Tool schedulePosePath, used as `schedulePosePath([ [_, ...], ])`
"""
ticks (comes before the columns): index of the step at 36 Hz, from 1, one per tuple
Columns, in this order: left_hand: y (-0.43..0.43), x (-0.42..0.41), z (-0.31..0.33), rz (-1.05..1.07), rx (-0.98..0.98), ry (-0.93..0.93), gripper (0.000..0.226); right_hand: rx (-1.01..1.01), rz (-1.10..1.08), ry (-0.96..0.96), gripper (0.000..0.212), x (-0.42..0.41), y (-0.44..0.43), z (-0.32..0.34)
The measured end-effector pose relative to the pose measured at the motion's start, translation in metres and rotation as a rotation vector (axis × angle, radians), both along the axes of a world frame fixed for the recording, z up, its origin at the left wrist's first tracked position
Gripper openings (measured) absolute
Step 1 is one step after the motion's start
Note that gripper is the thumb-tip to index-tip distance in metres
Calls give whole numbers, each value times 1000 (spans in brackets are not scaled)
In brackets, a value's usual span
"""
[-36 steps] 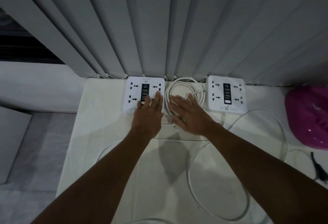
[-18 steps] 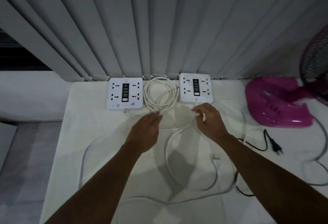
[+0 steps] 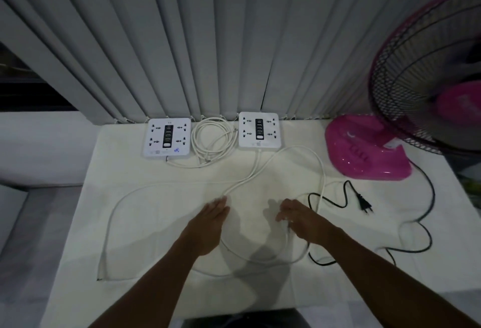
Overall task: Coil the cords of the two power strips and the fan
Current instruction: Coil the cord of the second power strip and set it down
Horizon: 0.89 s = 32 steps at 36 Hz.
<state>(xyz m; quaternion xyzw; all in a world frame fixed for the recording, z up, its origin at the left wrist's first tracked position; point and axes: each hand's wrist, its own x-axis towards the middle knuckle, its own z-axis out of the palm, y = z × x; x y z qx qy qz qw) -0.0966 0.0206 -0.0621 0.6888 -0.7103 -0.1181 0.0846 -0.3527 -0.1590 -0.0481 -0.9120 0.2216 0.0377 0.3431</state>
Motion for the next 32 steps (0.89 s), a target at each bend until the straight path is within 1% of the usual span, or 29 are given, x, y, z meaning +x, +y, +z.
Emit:
schedulePosePath([
  [2, -2, -6, 0, -37, -37, 16, 49, 9, -11, 117, 40, 4, -6, 2],
  [3, -3, -10, -2, -43, -19, 54, 44, 24, -19, 127, 39, 6, -8, 2],
  [4, -5, -15, -3, -38, 19, 96, 42, 39, -31, 119, 38, 8, -11, 5],
  [6, -11, -28, -3, 23, 179, 213, 44, 94, -59, 78, 41, 14, -16, 11],
  [8, -21, -40, 3, 145, 393, 419, 45, 93, -107, 33, 38, 24, -21, 19],
  [9, -27, -44, 9, 205, 468, 564, 40, 83, -140, -5, 33, 29, -23, 22],
  [10, -32, -47, 15, 264, 494, 689, 37, 94, -192, -47, 29, 32, -26, 24],
  [11, -36, -49, 22, 310, 472, 762, 36, 129, -270, -91, 28, 36, -28, 26],
  [12, -41, -49, 28, 341, 415, 799, 36, 162, -355, -135, 33, 39, -30, 28],
  [14, -50, -45, 40, 388, 272, 878, 33, 209, -472, -168, 57, 44, -33, 31],
  [16, -61, -38, 61, 464, 195, 1062, 33, 205, -484, -91, 78, 47, -34, 31],
  [18, -74, -28, 87, 568, 184, 1369, 35, 140, -386, -11, 86, 50, -33, 27],
  [20, -85, -15, 112, 613, 164, 1693, 35, 41, -235, 15, 89, 56, -25, 24],
  [22, -92, -1, 135, 569, 121, 1933, 31, -54, -85, 4, 92, 68, -15, 25],
  [24, -97, 13, 155, 466, 94, 2108, 28, -131, 28, 15, 92, 85, -6, 26],
  [26, -101, 26, 174, 359, 102, 2210, 32, -178, 110, 76, 89, 101, 1, 28],
  [28, -103, 38, 191, 265, 126, 2260, 33, -274, 220, 116, 82, 114, 8, 30],
  [30, -103, 49, 205, 206, 144, 2262, 30, -336, 328, 140, 69, 121, 11, 28],
  [32, -100, 58, 215, 172, 161, 2249, 29, -431, 399, 254, 55, 123, 14, 28],
])
